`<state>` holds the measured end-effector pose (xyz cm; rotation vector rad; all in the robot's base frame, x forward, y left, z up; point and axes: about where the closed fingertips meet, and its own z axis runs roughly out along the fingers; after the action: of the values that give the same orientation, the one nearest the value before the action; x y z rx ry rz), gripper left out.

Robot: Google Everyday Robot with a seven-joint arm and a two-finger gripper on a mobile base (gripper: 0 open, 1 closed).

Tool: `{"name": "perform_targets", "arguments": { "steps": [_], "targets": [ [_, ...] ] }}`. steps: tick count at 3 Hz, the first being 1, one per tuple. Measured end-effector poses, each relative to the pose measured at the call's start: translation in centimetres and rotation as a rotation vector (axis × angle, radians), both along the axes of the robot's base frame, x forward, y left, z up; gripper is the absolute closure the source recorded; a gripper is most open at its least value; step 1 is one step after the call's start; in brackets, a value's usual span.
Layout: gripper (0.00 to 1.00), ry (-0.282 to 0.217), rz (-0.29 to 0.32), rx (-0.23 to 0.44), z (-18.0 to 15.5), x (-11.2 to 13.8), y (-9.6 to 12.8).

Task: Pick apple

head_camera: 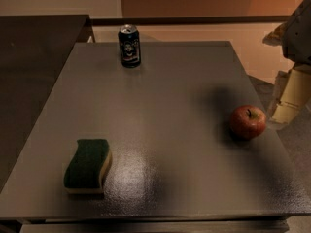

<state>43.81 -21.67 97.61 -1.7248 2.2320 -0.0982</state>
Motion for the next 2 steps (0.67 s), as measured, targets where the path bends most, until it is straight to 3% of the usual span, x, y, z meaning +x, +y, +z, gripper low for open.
{"name": "perform_targets", "arguments": {
  "steps": [2],
  "targets": [
    [0.00, 0.003, 0.014, 0.019, -0.08, -0.38, -0.13]
  ]
}}
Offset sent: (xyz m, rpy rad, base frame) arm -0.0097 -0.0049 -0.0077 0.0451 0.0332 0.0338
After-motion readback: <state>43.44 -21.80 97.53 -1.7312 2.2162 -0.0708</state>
